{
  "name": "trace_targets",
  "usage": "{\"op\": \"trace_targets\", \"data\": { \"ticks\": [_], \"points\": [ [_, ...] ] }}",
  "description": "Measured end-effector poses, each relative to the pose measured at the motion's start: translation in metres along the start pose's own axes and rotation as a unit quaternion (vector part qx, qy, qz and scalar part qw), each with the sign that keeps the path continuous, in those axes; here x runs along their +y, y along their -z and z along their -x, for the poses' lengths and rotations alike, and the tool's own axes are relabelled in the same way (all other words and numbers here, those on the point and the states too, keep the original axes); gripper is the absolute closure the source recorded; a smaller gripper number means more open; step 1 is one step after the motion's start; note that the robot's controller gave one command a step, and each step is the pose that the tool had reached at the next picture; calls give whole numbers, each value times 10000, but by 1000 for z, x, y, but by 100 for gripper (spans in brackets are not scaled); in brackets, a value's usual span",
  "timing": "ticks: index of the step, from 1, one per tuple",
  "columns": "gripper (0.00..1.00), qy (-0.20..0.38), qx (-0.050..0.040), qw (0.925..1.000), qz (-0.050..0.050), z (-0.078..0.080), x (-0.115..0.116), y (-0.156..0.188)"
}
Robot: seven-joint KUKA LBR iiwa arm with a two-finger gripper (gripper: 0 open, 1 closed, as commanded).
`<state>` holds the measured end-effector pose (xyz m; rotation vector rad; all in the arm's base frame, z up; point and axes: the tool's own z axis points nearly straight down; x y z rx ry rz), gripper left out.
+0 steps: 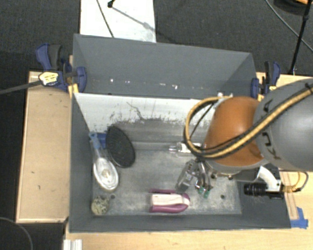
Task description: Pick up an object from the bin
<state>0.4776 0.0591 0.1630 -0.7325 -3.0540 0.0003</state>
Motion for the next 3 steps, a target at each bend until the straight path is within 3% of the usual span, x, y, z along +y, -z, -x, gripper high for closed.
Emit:
{"op": "trace_targets", "data": {
  "ticks": [1, 2, 3],
  "points": [
    [100, -594, 14, 9982, -7, 9, 10, -42],
    [0, -602, 5, 9982, 0, 9, 10, -41],
    [0, 362, -22, 9993, 12, 37, 43, -70]
  ]
}}
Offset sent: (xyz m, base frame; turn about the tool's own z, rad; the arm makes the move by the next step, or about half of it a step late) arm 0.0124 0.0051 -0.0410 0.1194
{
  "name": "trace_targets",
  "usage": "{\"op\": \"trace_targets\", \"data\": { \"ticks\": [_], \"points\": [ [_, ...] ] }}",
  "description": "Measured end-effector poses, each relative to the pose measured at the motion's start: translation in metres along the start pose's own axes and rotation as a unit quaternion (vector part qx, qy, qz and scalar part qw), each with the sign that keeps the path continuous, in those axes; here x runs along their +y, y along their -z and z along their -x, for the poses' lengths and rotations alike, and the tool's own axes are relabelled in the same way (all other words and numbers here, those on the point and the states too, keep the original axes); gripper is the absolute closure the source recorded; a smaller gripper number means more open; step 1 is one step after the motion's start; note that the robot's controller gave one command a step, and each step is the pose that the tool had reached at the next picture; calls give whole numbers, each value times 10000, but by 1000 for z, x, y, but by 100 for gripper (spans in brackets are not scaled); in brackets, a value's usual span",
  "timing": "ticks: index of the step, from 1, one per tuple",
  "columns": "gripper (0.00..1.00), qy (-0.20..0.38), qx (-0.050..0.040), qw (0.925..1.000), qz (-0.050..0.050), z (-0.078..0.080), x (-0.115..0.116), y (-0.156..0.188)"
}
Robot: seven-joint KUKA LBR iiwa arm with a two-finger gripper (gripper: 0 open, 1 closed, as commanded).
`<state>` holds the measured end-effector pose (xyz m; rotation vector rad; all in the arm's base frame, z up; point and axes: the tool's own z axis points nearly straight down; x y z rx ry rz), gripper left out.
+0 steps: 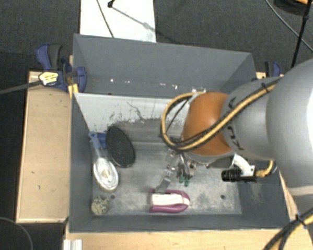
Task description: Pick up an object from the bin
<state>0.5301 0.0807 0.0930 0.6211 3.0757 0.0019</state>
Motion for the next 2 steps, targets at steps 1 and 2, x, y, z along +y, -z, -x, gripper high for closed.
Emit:
{"op": "trace_targets", "data": {
  "ticks": [1, 2],
  "points": [
    [0, 512, 42, 9987, -8, -70, 21, -10],
    [0, 538, 3, 9986, -8, -73, 151, -23]
  ]
}}
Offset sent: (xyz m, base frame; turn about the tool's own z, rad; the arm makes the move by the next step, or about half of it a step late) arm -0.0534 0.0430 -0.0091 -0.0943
